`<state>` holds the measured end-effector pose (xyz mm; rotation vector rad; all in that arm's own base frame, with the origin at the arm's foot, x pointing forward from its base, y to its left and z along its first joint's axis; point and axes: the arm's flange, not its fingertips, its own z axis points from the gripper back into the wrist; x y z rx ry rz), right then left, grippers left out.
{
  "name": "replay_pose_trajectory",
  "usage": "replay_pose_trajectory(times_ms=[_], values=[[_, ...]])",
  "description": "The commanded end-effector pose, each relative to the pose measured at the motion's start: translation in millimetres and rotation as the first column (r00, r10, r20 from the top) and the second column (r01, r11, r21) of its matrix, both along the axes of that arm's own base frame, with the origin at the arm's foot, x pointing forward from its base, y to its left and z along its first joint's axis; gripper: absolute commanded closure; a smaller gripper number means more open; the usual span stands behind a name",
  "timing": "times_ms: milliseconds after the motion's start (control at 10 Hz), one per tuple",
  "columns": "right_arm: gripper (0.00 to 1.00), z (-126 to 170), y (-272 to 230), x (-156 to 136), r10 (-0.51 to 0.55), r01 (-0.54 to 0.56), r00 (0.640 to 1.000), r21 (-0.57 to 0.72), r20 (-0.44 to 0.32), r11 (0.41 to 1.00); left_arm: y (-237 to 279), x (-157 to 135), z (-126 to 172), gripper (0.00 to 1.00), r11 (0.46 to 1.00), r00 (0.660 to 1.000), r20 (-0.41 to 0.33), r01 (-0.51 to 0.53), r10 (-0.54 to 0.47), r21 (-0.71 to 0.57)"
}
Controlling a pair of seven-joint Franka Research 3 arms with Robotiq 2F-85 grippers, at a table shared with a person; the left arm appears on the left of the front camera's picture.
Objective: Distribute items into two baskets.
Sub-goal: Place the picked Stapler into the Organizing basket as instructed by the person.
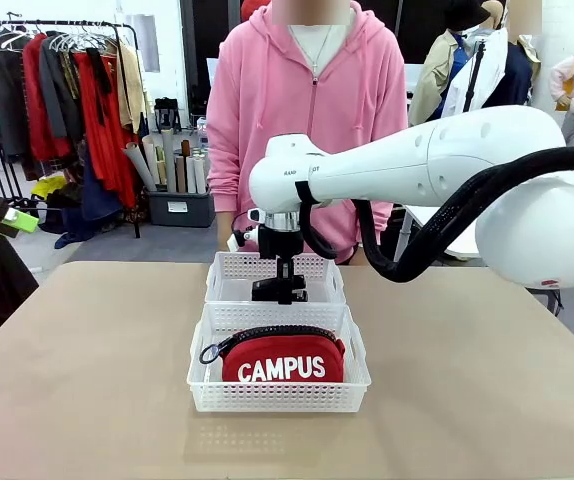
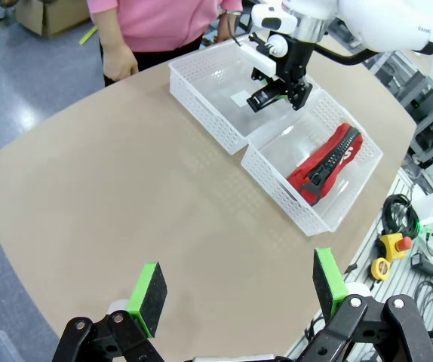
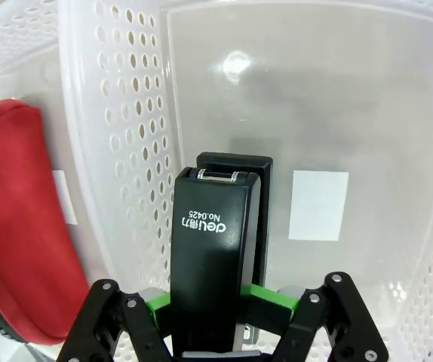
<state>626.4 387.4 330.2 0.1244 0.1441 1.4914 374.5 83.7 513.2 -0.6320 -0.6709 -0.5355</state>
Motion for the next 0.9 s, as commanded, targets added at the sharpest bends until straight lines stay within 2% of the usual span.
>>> replay_pose_trajectory(times_ms=[0, 800], values=[[1.00, -6.7, 7.0, 8.8, 0.035, -0.034, 0.999, -0.043, 0.005, 0.998, 0.2, -0.2, -0.3, 0.00, 1.000, 1.000, 0.011, 0.001, -0.001, -0.016], [1.00, 6.8, -4.4, 21.3, -0.013, 0.013, 0.999, -0.003, 0.040, 1.000, 0.2, -0.2, -0.3, 0.00, 1.000, 1.000, 0.011, 0.001, -0.001, -0.016]])
